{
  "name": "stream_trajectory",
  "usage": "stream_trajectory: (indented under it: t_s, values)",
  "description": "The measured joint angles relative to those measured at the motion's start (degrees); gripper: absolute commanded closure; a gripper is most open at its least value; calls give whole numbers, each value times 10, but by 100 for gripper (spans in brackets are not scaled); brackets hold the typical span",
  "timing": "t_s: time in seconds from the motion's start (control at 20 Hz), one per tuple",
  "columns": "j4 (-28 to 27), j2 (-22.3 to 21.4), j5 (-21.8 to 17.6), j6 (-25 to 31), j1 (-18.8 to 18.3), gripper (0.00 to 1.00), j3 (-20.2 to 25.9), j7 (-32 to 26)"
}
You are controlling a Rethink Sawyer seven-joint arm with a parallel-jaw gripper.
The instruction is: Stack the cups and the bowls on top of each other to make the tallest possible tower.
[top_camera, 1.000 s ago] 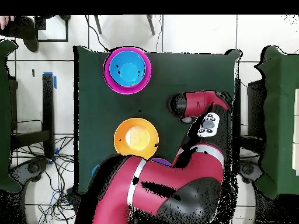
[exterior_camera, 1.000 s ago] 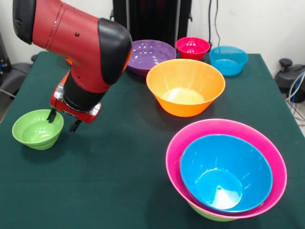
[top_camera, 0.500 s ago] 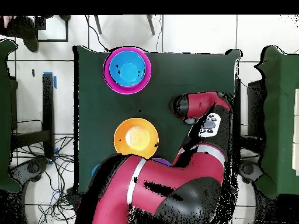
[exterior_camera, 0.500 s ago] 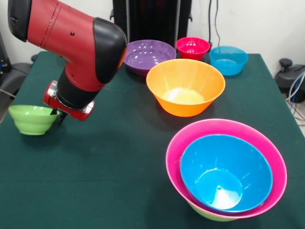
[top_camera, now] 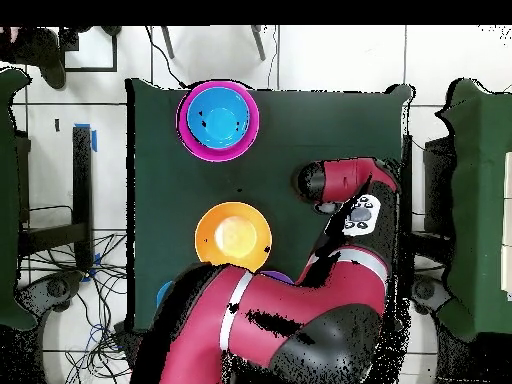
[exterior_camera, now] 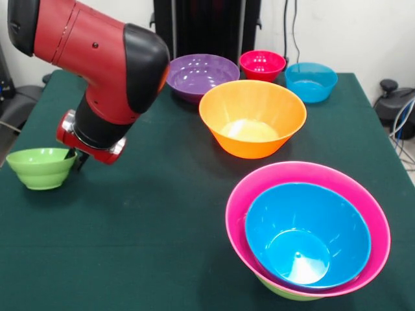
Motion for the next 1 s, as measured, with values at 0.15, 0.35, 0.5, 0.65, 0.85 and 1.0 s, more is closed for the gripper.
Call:
stream_trajectory:
  t_s: [0.15,0.35,0.5,0.65,0.85,1.0]
  values:
    - [1,-3,0,0,-1,100,1,0]
    - [12,-23,2,1,-7,100,14,0]
    - [31,-59,12,17,-21,100,41,-1]
    - [50,-101,24,49,-46,100,77,-8]
    - [62,-146,34,93,-83,100,123,-30]
    - [62,-167,34,115,-105,100,151,-56]
